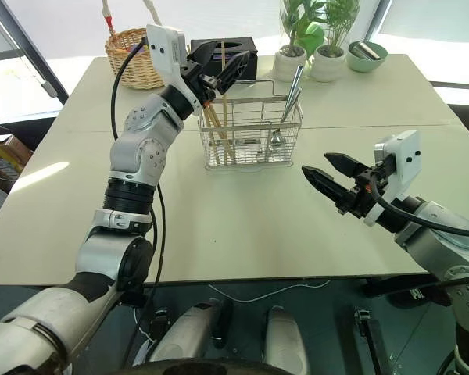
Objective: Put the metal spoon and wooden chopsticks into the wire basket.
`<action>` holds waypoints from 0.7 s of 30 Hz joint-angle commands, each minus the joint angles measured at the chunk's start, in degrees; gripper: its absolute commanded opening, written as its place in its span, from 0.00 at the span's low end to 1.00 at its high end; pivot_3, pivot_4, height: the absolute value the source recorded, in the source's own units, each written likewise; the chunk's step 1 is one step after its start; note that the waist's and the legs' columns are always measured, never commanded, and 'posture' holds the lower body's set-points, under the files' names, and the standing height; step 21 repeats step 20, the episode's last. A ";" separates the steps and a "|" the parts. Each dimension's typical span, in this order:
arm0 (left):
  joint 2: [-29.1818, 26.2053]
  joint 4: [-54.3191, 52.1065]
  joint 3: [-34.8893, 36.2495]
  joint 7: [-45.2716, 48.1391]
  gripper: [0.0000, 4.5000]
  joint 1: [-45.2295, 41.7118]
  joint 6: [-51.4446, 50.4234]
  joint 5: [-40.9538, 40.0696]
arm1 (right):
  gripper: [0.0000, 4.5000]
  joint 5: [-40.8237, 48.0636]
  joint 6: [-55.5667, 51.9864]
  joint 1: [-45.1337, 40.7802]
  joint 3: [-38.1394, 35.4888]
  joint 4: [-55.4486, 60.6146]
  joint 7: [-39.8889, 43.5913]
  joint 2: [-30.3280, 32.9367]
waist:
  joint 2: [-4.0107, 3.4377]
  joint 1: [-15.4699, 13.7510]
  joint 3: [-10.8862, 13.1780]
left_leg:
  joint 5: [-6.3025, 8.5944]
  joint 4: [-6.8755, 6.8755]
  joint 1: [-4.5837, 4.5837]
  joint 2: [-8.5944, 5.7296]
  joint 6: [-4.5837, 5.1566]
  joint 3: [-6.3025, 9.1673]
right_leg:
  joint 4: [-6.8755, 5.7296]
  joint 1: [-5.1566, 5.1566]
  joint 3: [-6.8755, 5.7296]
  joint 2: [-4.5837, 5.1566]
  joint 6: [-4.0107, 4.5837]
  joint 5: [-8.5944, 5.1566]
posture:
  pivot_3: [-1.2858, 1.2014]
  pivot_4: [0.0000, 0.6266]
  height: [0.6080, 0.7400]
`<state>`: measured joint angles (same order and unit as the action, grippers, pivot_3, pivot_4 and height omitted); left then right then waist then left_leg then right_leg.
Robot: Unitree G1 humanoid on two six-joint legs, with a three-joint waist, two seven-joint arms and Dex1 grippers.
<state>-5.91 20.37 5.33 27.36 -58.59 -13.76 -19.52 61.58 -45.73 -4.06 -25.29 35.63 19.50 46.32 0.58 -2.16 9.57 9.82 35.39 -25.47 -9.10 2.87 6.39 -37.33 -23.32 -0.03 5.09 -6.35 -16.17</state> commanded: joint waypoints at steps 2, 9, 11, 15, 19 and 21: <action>-7.19 -5.94 0.76 2.20 0.98 -3.22 -6.47 -0.82 | 0.68 -1.62 1.38 -2.83 -0.68 -1.19 0.95 0.93 | 0.00 0.17 0.00 | -0.01 0.00 0.00 0.01 0.00 0.00 | -0.05 -0.03 0.01 -0.02 0.00 0.00 | 0.52 0.24 0.89; -26.44 -10.15 -1.74 22.24 0.98 2.01 -15.68 -3.81 | 0.68 -7.28 2.38 -5.49 0.06 -6.73 4.78 2.56 | -0.10 0.62 -0.04 | 0.00 -0.02 0.07 0.02 -0.08 -0.01 | -0.18 -0.06 0.06 -0.05 0.03 -0.02 | 0.52 0.24 0.89; -30.37 -11.39 -2.04 26.20 0.98 4.62 -17.91 -4.57 | 0.68 -8.45 2.68 -5.83 0.50 -7.81 6.05 2.63 | -0.10 0.50 -0.04 | 0.01 -0.02 0.09 0.02 -0.10 -0.01 | -0.15 -0.06 0.06 -0.05 0.04 -0.01 | 0.52 0.24 0.89; -36.50 -16.43 -3.27 32.73 0.98 11.86 -20.38 -5.49 | 0.68 -9.74 2.68 -6.49 1.43 -8.56 7.88 2.21 | -0.11 0.29 -0.03 | 0.03 -0.04 0.08 0.02 -0.14 0.00 | -0.15 -0.11 0.08 -0.04 0.05 -0.02 | 0.52 0.24 0.89; -38.61 -21.17 -3.72 34.26 0.98 17.47 -21.46 -5.82 | 0.68 -10.96 2.78 -7.44 2.73 -9.18 7.97 0.92 | -0.11 -0.04 -0.03 | 0.04 -0.09 0.09 0.02 -0.14 0.00 | -0.08 -0.14 0.08 -0.02 0.18 -0.09 | 0.52 0.24 0.89; -38.81 -21.75 -3.90 34.20 0.98 18.36 -21.42 -5.48 | 0.68 -11.33 2.84 -7.63 3.20 -9.18 7.88 0.50 | -0.11 -0.04 -0.03 | 0.04 -0.09 0.08 0.03 -0.14 0.00 | -0.08 -0.15 0.08 -0.02 0.21 -0.10 | 0.52 0.24 0.89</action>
